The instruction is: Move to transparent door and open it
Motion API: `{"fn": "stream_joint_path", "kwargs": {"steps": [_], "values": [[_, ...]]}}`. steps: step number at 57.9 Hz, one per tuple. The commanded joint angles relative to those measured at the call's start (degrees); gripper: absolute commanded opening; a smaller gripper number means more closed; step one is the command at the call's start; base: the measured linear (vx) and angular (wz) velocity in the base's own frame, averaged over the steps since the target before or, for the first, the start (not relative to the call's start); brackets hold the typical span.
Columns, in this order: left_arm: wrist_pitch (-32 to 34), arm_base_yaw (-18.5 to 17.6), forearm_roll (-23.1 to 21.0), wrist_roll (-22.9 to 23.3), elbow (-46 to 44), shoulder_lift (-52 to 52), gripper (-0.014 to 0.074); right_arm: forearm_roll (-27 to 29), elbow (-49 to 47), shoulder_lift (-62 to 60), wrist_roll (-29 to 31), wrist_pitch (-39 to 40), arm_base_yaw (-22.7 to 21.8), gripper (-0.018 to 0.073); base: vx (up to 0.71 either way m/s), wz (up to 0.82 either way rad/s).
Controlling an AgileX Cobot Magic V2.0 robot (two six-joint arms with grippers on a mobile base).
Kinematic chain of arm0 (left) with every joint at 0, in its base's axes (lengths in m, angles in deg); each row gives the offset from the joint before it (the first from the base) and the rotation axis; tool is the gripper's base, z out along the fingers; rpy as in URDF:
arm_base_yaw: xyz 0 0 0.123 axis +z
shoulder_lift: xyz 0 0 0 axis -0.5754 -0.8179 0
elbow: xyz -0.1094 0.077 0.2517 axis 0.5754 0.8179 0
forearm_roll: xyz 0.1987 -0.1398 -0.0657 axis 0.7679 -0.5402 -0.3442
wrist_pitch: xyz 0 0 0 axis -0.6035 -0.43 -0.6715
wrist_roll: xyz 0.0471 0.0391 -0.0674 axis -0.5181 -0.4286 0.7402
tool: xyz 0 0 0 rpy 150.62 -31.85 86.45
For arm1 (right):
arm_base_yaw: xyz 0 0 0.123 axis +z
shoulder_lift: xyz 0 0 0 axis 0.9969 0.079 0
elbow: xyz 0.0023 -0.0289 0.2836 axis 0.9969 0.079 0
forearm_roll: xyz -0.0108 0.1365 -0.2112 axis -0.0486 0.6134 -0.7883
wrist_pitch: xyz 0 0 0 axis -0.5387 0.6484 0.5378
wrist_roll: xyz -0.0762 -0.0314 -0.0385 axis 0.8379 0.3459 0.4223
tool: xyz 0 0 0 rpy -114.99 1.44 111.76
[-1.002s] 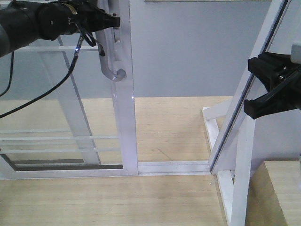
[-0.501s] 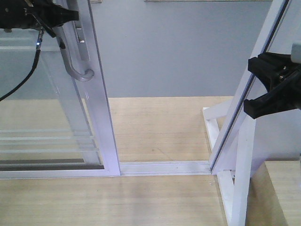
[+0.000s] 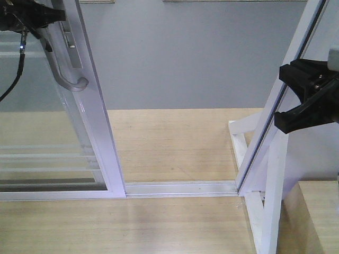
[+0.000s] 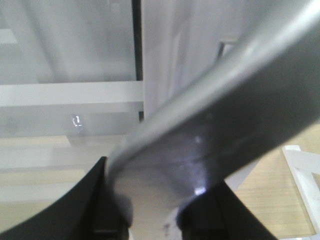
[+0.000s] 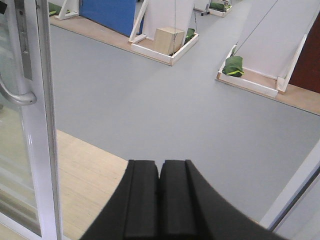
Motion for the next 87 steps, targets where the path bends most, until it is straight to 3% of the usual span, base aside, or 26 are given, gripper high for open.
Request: {"fn": "stream_joint_path", "kwargs": {"steps": [1, 11, 26, 51, 64, 73, 82, 87], "values": [[10.6, -0.8, -1.0, -0.1, -3.3, 6.9, 0.0000, 0.0, -1.6, -0.5, 0.2, 4.7, 0.0, -0.0004, 0.00, 0.00], [13.7, -0.9, -1.0, -0.6, 6.2, 13.0, 0.0000, 0.0, -1.6, -0.5, 0.2, 4.7, 0.0, -0.0004, 0.00, 0.00], [16.2, -0.9, -1.1, -6.1, 27.2, 28.2, 0.0000, 0.0, -1.6, -0.7, 0.2, 4.1, 0.0, -0.0004, 0.00, 0.00], [15.0, -1.6, -3.4, -6.1, 59.9, 66.5, 0.0000, 1.0, -1.6, -17.2, 0.2, -11.5, 0.0, -0.0004, 0.00, 0.00], [8.1, -5.2, -8.9, -6.1, 67.1, 81.6, 0.0000, -1.7, -1.3, -24.9, 0.1, -17.4, 0.0, -0.0004, 0.00, 0.00], [3.3, -5.5, -10.6, -6.1, 69.7, 85.9, 0.0000, -2.1, 7.4, -29.1, -0.1, -12.5, 0.0, -0.0004, 0.00, 0.00], [2.9, -5.5, -10.5, -7.2, 70.4, 86.3, 0.0000, -1.2, 13.2, -30.6, -0.1, -4.1, 0.0, -0.0004, 0.00, 0.00], [3.1, -5.5, -10.5, -7.1, 70.4, 86.3, 0.0000, -0.3, 13.7, -30.6, -0.1, -4.3, 0.0, -0.0002, 0.00, 0.00]]}}
